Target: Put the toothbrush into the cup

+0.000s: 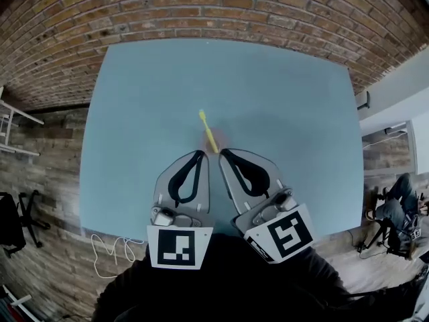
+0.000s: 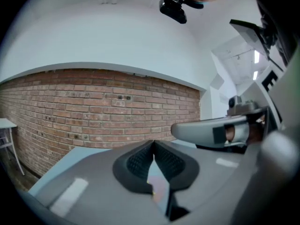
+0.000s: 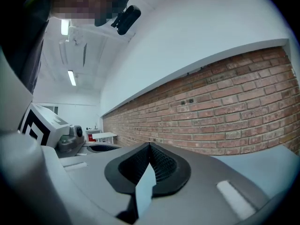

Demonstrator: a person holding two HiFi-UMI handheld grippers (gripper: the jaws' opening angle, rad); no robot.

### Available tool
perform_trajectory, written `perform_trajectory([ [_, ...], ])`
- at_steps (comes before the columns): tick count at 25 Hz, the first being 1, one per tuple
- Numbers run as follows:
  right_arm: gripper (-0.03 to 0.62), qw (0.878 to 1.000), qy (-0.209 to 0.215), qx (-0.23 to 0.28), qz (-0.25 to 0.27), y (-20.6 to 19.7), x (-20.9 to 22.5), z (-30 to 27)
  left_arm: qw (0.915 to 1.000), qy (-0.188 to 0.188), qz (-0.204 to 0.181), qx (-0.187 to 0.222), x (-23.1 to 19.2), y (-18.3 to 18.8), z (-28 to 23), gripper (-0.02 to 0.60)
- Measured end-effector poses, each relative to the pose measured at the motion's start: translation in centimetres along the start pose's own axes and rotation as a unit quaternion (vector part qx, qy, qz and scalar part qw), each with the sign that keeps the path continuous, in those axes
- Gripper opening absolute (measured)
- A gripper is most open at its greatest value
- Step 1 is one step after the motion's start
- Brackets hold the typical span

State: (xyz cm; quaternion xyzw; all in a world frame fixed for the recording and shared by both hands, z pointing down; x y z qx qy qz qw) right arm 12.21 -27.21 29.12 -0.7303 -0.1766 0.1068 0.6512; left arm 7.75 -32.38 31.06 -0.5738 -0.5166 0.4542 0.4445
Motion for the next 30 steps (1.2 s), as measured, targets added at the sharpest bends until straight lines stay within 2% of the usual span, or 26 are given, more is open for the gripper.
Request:
perform_trajectory([
  [9,-0.002,1.000,0.003,0.027,0.016,1.6,-0.6,2.6,0.9993,0.011,-0.024,0.025,1.8,1.6,1.9,0.009],
  [18,-0.002,0.999,-0.001,0.034,0.011,2.1,0.0,3.2,0.9987,0.003,-0.045,0.023,2.7,2.0,1.7,0.009],
  [30,-0.002,0.999,0.005,0.037,0.010,2.2,-0.3,3.2,0.9990,0.000,-0.040,0.022,2.7,2.0,1.7,0.009],
])
Point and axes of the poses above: the fingertips, and each gripper's own axes: z backward along the fingers, x to its right, y out of its top, the point moved 3 cm from there along z, backward along the fingers, and after that the axes turned 11 degrees about -y, right-handed, at the moved point
